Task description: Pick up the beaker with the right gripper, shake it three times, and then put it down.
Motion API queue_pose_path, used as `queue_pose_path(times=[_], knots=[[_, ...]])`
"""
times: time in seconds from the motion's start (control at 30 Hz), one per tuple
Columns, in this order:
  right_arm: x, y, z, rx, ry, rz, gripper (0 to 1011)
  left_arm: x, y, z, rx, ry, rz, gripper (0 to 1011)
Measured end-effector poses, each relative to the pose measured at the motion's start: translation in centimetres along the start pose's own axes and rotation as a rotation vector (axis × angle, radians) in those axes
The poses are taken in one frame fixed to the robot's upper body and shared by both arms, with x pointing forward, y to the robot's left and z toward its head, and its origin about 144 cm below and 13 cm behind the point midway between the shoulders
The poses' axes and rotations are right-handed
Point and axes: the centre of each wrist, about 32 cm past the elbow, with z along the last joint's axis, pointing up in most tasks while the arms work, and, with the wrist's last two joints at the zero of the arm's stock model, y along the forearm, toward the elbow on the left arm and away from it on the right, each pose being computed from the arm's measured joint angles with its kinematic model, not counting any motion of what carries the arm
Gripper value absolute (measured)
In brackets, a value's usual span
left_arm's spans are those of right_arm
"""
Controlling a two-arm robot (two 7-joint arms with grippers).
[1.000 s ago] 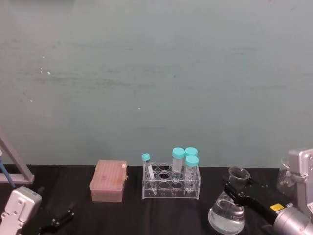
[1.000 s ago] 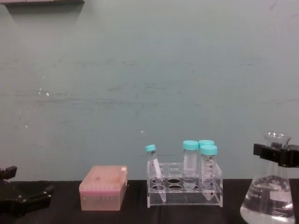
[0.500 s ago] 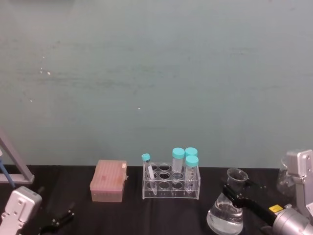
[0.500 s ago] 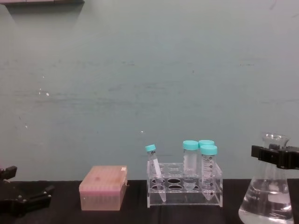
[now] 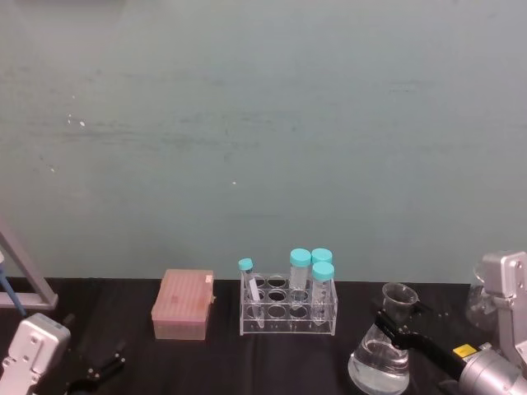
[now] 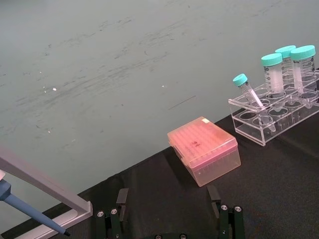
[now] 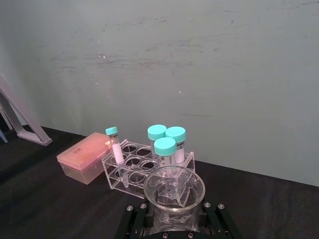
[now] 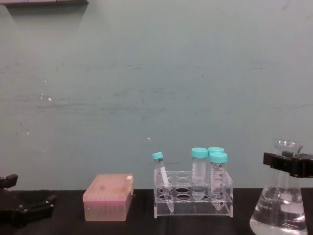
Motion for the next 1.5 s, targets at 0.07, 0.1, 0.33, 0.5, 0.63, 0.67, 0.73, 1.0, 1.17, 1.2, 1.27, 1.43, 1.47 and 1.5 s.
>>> queue_pose_path(times=[0.07,0.1,0.33,0.5,0.63,0.67,0.73,1.0,1.17,1.2,1.27,1.43,1.47,1.5], knots=[[0.0,0.0,0.0,-0.001,0.007,0.002,450,0.0,0.0,0.0,0.0,0.0,0.0,1000],[0.0,0.0,0.0,-0.001,0.007,0.002,450,0.0,0.0,0.0,0.0,0.0,0.0,1000],[0.1,0.3,-0.2,0.039,0.51,0.056,450,0.0,0.0,0.0,0.0,0.0,0.0,1000],[0.0,0.3,-0.3,0.061,0.739,0.074,451,0.0,0.0,0.0,0.0,0.0,0.0,1000],[0.0,0.3,-0.6,0.07,0.871,0.079,450,0.0,0.0,0.0,0.0,0.0,0.0,1000],[0.1,0.2,-0.8,0.072,0.916,0.078,450,0.0,0.0,0.0,0.0,0.0,0.0,1000],[0.1,0.2,-0.9,0.074,0.952,0.076,450,0.0,0.0,0.0,0.0,0.0,0.0,1000],[0.1,0.1,-1.1,0.061,0.993,0.059,450,0.0,0.0,0.0,0.0,0.0,0.0,1000],[0.6,0.0,-0.3,0.045,0.763,0.03,450,0.0,0.0,0.0,0.0,0.0,0.0,1000],[0.9,-0.1,0.1,0.038,0.658,0.022,450,0.0,0.0,0.0,0.0,0.0,0.0,1000],[1.2,-0.1,0.6,0.026,0.489,0.01,450,0.0,0.0,0.0,0.0,0.0,0.0,1000],[1.7,-0.3,1.6,0.003,0.134,-0.005,450,0.0,0.0,0.0,0.0,0.0,0.0,1000],[1.8,-0.4,1.8,-0.007,0.02,-0.007,450,0.0,0.0,0.0,0.0,0.0,0.0,1000],[1.8,-0.4,2.0,-0.011,-0.037,-0.009,450,0.0,0.0,0.0,0.0,0.0,0.0,1000]])
